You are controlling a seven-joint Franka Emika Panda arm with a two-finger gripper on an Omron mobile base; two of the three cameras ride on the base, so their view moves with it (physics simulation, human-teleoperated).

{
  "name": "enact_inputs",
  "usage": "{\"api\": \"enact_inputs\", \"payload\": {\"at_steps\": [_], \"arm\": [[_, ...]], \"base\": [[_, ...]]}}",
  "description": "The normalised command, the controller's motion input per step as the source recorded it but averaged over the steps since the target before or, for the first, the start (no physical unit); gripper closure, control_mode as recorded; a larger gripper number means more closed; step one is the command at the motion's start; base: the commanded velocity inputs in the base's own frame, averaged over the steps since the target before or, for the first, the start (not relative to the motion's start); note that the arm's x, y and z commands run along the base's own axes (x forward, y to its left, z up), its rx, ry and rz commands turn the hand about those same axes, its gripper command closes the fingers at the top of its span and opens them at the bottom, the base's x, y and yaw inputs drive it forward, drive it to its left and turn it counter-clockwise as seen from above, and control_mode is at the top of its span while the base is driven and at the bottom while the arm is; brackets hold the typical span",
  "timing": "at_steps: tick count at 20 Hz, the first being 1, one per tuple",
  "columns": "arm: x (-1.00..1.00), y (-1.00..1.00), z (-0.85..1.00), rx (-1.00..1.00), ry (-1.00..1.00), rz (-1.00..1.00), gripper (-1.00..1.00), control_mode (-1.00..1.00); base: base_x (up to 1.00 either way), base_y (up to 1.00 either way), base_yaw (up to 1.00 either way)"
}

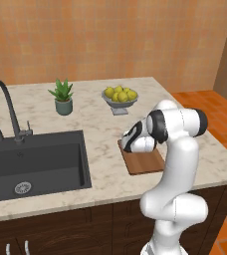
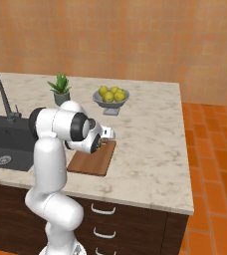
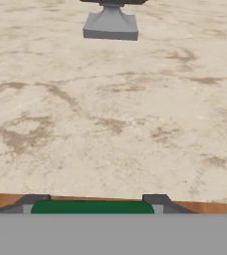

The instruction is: Pick up the sponge from the counter and clean the cutting board by briefly scrubbing or pressing down on the cutting board. Once finished, release the sponge.

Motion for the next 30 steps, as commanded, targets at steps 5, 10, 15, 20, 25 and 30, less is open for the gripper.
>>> {"api": "enact_inputs", "payload": {"at_steps": [5,10,15,20,25,30], "arm": [[-0.33,-0.21,-0.16,0.00,-0.05,0.04,1.00,-1.00],[-0.43,-0.31,-0.06,0.02,0.00,0.01,1.00,-1.00],[-0.39,-0.20,-0.09,0.01,0.00,0.00,1.00,-1.00],[-0.40,-0.04,-0.16,0.01,0.04,-0.04,1.00,-1.00],[-0.35,0.16,-0.07,0.00,0.03,-0.16,1.00,-1.00],[-0.36,0.00,0.01,0.01,0.01,-0.14,1.00,-1.00]], "base": [[0.00,0.00,0.00],[0.00,0.00,0.00],[0.00,0.00,0.00],[0.00,0.00,0.00],[0.00,0.00,0.00],[0.00,0.00,0.00]]}}
